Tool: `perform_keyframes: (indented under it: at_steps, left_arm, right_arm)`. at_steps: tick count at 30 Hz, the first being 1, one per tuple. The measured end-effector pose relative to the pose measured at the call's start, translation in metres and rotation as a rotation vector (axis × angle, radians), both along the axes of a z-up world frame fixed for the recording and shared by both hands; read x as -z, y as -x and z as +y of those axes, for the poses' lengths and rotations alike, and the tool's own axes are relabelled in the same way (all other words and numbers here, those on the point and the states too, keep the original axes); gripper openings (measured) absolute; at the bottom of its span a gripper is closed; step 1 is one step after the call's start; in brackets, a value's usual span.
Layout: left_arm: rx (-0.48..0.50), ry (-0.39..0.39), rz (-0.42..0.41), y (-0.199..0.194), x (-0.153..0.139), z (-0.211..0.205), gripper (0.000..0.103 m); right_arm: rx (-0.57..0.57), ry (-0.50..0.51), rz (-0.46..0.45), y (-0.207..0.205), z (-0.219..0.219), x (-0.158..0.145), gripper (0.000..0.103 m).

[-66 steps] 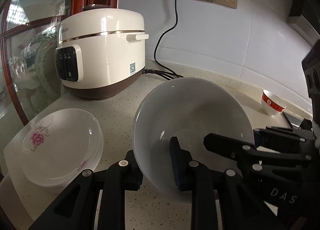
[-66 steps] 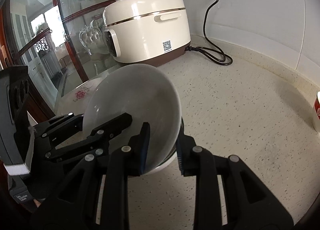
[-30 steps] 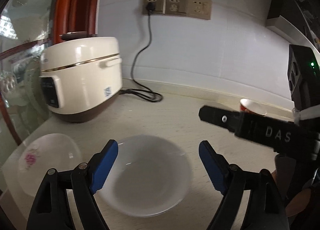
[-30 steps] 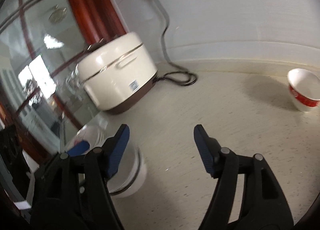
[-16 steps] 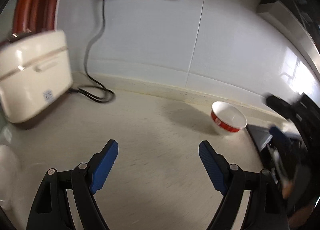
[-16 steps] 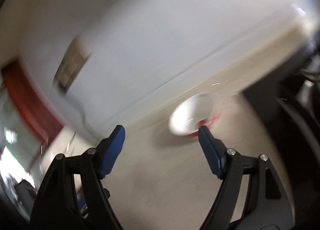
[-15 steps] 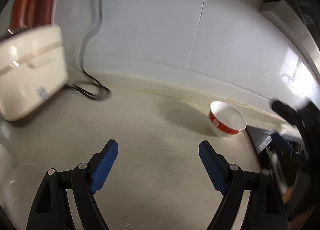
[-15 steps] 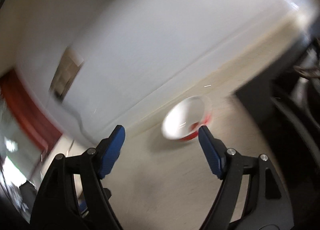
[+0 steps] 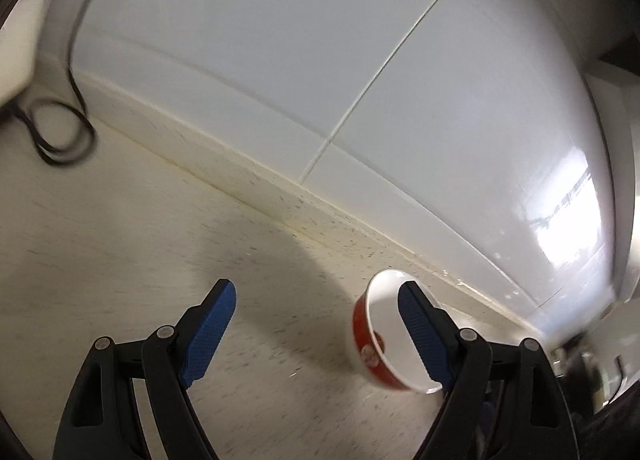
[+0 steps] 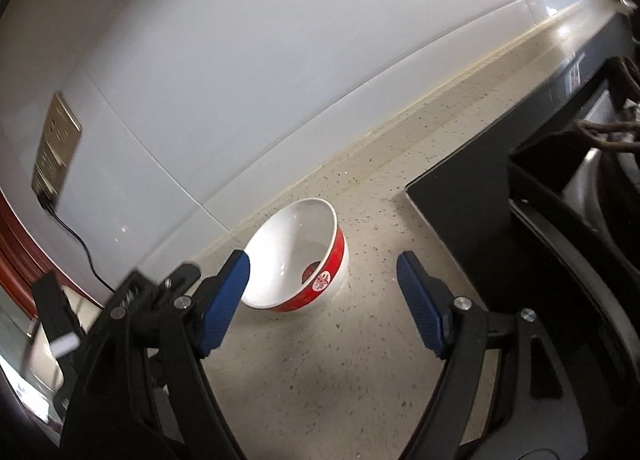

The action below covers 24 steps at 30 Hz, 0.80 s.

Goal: Organize plates and bowls
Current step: 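Move both grippers to the red-and-white bowl by the stove, then close both grippers on the red-and-white bowl's rim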

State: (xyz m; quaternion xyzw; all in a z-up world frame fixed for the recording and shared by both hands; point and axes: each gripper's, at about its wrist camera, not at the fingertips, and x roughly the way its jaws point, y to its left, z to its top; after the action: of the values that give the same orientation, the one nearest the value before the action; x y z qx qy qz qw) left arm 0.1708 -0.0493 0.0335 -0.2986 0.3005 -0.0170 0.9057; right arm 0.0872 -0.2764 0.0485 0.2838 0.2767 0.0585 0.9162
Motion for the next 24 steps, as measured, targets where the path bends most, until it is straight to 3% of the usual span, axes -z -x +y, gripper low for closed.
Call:
perform_keyframes:
  at_steps: [3,8,14,17,19,21,23,24]
  left_arm:
    - [0.046,0.041,0.028,-0.021,0.011,-0.004,0.084]
    - [0.117,0.021,0.085,-0.05,0.022,-0.024,0.084]
    - [0.088,-0.032,0.13,-0.064,0.032,-0.028,0.084]
    - [0.078,-0.074,0.135,-0.065,0.032,-0.03,0.083]
    - [0.103,-0.134,0.148,-0.064,0.031,-0.035,0.074]
    - [0.167,-0.087,0.158,-0.064,0.034,-0.037,0.033]
    - [0.218,-0.032,0.177,-0.063,0.038,-0.038,0.016]
    - [0.21,-0.052,0.17,-0.058,0.036,-0.038,0.016]
  right_arm:
    - [-0.008,0.069,0.003,-0.011,0.01,0.004,0.078]
    - [-0.013,0.039,0.052,-0.032,0.009,0.016,0.078]
    - [-0.035,-0.004,0.111,-0.048,0.005,0.025,0.078]
    - [-0.072,0.0,0.148,-0.053,0.009,0.028,0.066]
    - [-0.108,-0.012,0.174,-0.056,0.011,0.031,0.043]
    - [-0.133,-0.045,0.174,-0.055,0.011,0.031,0.039]
    - [-0.155,-0.015,0.178,-0.052,0.016,0.028,0.032]
    - [-0.161,-0.007,0.184,-0.05,0.018,0.027,0.03]
